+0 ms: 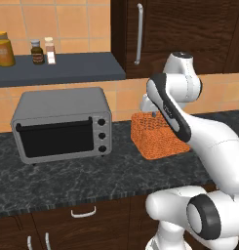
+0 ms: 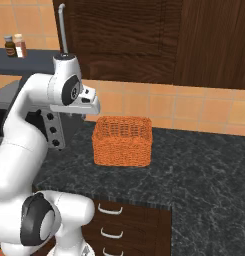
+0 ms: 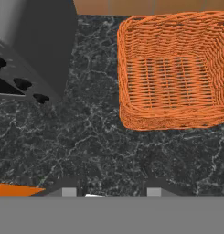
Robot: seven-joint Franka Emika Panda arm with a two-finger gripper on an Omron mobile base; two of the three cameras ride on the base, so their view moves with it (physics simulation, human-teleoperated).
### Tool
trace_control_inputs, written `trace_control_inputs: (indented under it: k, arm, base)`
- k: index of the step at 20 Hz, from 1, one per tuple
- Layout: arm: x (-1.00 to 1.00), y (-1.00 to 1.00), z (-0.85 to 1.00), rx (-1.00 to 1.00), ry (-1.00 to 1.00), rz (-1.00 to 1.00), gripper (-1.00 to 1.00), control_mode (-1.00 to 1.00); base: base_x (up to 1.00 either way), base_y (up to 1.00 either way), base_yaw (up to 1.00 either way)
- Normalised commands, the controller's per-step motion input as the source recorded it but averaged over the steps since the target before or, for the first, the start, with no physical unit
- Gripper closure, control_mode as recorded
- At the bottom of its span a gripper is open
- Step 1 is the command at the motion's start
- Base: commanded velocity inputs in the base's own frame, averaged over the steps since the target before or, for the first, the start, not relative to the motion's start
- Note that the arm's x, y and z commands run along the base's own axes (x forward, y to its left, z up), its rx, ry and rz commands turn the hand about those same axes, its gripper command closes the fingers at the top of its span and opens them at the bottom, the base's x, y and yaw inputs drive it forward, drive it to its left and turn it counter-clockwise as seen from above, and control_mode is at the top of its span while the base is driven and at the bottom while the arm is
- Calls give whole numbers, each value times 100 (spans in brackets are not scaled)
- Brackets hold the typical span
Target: Open the cabinet, pick up the bread from the cabinet and place it in the basket. Then move the basket to the dining counter.
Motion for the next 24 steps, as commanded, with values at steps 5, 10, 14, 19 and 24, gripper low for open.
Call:
trace_control_inputs:
  k: [5, 10, 14, 19, 24]
  arm:
    - [-44, 8, 0, 0, -7, 1, -100, -100]
    - [-36, 16, 46, 0, -27, 0, -100, -100]
    - [-13, 23, 90, 0, -30, 0, -100, -100]
    - [0, 17, 92, 0, -27, 0, -100, -100]
    - [3, 8, 82, 0, -29, 0, -100, -100]
  base:
    - [0, 0, 0]
    - [0, 0, 0]
    - [0, 0, 0]
    - [0, 0, 0]
    - [0, 0, 0]
